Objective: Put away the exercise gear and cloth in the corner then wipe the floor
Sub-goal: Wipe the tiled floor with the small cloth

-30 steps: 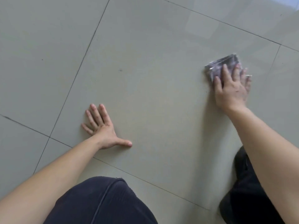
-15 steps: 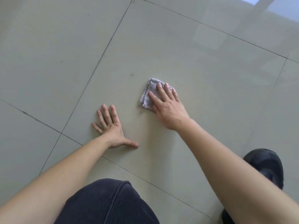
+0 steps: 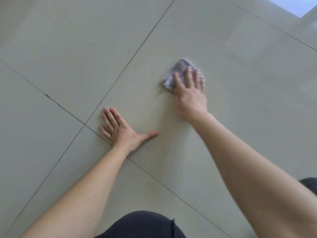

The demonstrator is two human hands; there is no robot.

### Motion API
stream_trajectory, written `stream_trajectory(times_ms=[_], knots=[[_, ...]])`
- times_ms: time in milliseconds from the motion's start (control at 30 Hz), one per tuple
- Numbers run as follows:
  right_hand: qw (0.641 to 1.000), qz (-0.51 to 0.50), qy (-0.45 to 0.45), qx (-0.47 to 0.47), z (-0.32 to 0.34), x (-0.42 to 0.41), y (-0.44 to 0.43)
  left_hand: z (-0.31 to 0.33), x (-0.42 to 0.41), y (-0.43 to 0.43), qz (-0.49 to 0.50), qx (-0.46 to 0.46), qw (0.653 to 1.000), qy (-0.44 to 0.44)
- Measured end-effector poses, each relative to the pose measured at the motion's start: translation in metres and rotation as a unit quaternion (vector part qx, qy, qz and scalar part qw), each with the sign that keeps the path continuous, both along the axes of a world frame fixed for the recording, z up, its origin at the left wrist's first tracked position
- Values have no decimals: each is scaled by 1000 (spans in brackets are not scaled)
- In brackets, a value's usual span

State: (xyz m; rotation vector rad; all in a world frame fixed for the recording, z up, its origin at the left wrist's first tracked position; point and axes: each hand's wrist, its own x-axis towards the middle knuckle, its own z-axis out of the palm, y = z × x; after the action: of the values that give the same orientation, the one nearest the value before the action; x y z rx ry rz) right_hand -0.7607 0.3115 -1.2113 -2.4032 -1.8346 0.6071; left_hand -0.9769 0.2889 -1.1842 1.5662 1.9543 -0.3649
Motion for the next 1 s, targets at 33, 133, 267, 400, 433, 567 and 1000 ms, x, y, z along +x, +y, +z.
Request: stream_trajectory(times_ms=[33, 133, 267, 400, 433, 567, 1000], knots=[[999, 41, 9, -1, 1, -27, 8, -1, 0, 1, -2, -2, 1000, 2], [979, 201, 29, -14, 7, -72, 29, -2, -1, 3, 1, -17, 1000, 13], [968, 248, 40, -13, 10, 1, 38, 0, -2, 6, -8, -30, 1000, 5], [998, -46, -14, -33, 16, 105, 26, 4, -2, 8, -16, -43, 999, -2], [993, -100, -24, -52, 17, 112, 29, 5, -1, 9, -15, -48, 999, -2], [995, -73, -39, -52, 9, 60, 61, 8, 0, 12, -13, -72, 997, 2], [987, 157, 0, -23, 9, 40, 148, 0, -1, 13, -12, -83, 996, 17]])
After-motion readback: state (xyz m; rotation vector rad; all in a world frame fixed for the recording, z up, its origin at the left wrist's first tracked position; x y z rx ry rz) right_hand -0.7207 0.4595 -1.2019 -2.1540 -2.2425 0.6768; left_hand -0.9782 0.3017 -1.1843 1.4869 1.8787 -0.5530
